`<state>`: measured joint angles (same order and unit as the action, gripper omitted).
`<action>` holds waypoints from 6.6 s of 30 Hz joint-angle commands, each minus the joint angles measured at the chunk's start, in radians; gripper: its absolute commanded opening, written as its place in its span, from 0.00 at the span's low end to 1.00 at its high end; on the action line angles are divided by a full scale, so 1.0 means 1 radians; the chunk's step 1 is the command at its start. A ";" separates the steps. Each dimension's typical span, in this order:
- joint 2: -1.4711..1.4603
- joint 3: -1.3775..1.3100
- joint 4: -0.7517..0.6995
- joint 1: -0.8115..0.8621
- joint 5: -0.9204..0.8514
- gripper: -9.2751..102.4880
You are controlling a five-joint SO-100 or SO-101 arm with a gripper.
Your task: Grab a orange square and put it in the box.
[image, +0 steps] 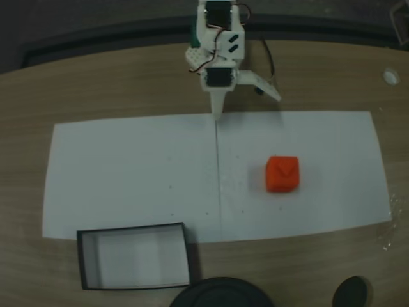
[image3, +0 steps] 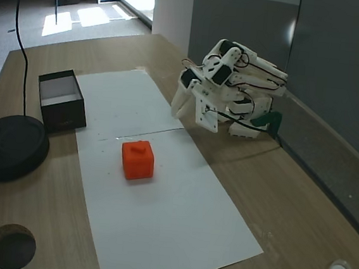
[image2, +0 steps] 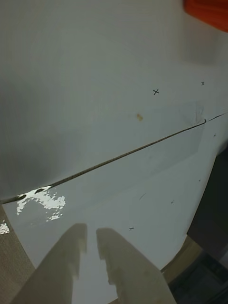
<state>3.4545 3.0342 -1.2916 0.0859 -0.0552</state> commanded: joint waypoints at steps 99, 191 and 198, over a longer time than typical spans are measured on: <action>-1.993 -1.378 0.138 -0.408 -0.176 0.29; -2.335 -2.345 -0.371 0.003 -0.342 0.15; -2.149 -2.648 -0.402 0.021 -0.351 0.15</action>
<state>1.1766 0.5415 -1.7043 0.0936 -0.4019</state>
